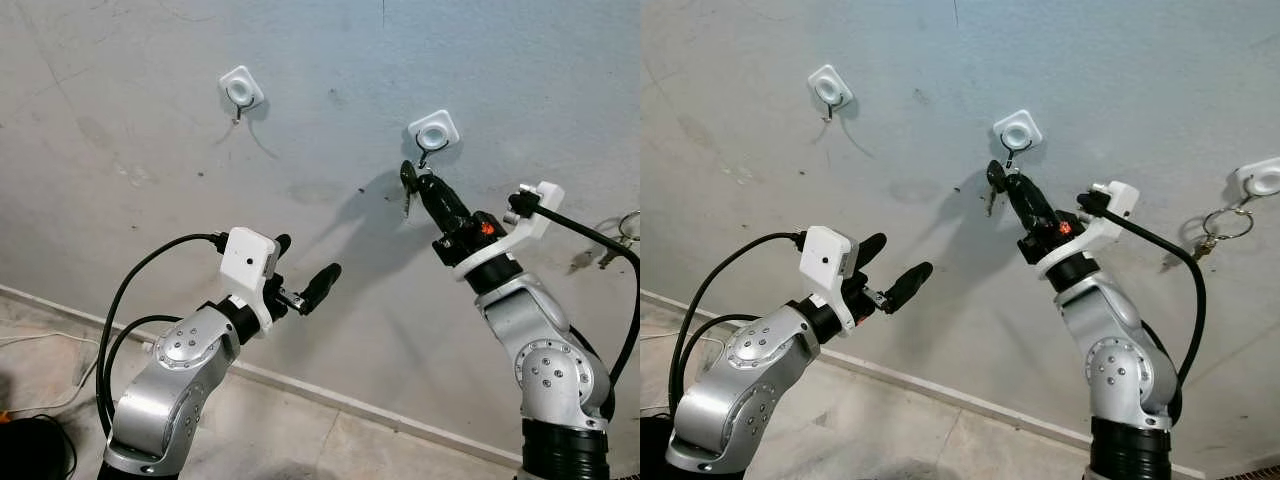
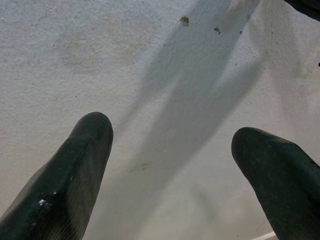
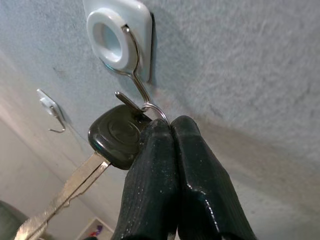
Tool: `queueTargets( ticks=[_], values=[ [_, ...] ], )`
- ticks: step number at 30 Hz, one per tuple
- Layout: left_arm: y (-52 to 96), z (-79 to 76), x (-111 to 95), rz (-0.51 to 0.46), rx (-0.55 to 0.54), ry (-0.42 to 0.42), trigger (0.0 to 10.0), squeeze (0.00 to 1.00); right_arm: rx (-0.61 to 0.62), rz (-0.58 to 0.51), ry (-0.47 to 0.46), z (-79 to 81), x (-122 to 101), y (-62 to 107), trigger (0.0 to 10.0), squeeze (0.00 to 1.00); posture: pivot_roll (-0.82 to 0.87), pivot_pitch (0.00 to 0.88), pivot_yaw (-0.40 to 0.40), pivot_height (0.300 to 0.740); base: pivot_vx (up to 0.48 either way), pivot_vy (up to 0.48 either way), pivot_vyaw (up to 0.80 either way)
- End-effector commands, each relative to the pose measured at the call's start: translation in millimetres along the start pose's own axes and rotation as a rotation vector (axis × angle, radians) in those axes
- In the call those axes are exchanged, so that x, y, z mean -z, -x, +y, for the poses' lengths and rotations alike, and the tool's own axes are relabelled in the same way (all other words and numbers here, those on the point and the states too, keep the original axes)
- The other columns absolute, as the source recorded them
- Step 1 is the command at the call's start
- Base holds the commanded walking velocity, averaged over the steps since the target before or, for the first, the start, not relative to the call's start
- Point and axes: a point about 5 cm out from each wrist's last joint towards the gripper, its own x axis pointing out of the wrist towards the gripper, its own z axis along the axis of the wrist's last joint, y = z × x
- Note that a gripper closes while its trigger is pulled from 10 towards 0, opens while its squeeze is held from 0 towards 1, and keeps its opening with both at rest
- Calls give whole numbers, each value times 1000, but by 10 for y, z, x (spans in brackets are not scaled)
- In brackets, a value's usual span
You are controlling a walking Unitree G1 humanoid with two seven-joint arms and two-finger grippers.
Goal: Hang keys on a hook
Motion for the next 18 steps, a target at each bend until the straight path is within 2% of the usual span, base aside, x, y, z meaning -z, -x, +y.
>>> queueTargets(
  ticks=[1, 4, 5, 6, 7, 9, 11, 12, 15, 17, 18],
  values=[
    [15, -28, -37, -11, 16, 0, 10000, 0, 46, 42, 2, -58, 75, 69, 10000, 0, 172, 76, -22, 740, 0, 0, 0],
    [13, -29, -38, -11, 17, 0, 10000, 0, 49, 42, 17, -47, 84, 84, 10000, 0, 172, 76, -22, 740, 0, 0, 0],
    [13, -30, -38, -12, 17, 0, 10000, 0, 52, 40, 27, -47, 77, 86, 10000, 247, 172, 76, -22, 740, 0, 0, 0],
    [12, -31, -40, -12, 17, 0, 10000, 0, 52, 39, 36, -41, 70, 87, 10000, 1000, 172, 76, -22, 740, 0, 0, 0],
    [11, -32, -41, -13, 17, 0, 10000, 0, 51, 38, 43, -36, 65, 88, 10000, 1000, 172, 76, -22, 740, 0, 0, 0],
    [9, -29, -45, -14, 17, -1, 10000, 0, 57, 39, 132, -22, 34, 81, 10000, 1000, 170, 77, -21, 740, 0, 0, 0],
    [7, -30, -48, -15, 17, 0, 10000, 0, 67, 45, 297, 11, -7, 63, 10000, 1000, 170, 77, -21, 740, 0, 0, 0],
    [7, -30, -48, -15, 17, 0, 10000, 0, 67, 45, 297, 11, -7, 63, 10000, 1000, 170, 77, -21, 740, 0, 0, 0],
    [4, -35, -67, -21, 20, 0, 10000, 0, 87, 50, 581, 57, -67, 44, 10000, 1000, 170, 77, -21, 740, 0, 0, 0],
    [-6, -44, -87, -28, 24, 1, 10000, 0, 88, 51, 685, 76, -67, 49, 10000, 1000, 166, 75, -22, 740, 0, 0, 0],
    [-6, -44, -87, -28, 24, 1, 10000, 0, 88, 51, 685, 76, -67, 49, 10000, 1000, 166, 75, -22, 740, 0, 0, 0]
  ],
)
